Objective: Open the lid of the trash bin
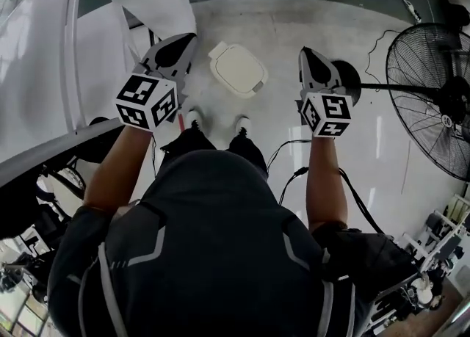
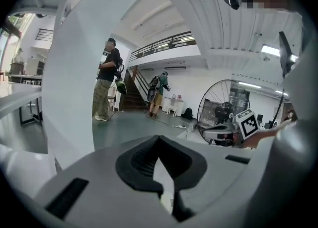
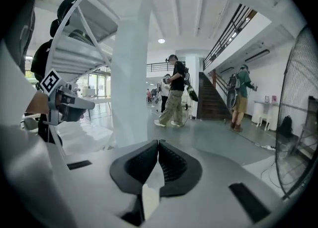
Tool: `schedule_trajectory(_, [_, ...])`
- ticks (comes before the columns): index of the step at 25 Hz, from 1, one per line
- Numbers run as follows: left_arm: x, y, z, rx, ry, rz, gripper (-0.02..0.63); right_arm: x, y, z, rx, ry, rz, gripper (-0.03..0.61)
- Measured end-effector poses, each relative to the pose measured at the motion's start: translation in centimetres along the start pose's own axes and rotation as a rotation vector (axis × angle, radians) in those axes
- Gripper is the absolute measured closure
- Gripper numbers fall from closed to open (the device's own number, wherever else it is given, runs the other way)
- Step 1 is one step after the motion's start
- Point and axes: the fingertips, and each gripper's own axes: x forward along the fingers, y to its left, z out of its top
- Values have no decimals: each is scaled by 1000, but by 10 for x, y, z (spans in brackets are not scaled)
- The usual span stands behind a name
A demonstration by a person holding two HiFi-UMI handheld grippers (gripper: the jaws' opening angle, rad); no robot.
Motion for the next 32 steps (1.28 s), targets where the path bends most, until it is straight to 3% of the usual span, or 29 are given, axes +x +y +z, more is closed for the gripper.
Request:
schedule_trajectory(6, [40,1,-63,-61,51,53,606,45,-9,-93,-4,173,117,551])
schedule_trajectory(13, [73,6,-160,-237,177,115,606,84,-7,-221,30,363,196,551])
schedule_trajectory(23, [91,17,-269,-241,307,160,606,111,3,-351,77,539,224,552])
schedule_trajectory(28, [106,13,-316,-269,362,165,606,118,14,-418,27,647,272,551])
schedule_trajectory(32, [120,7,-347,-276,402,145,606,124,18,-459,-7,703,258,551])
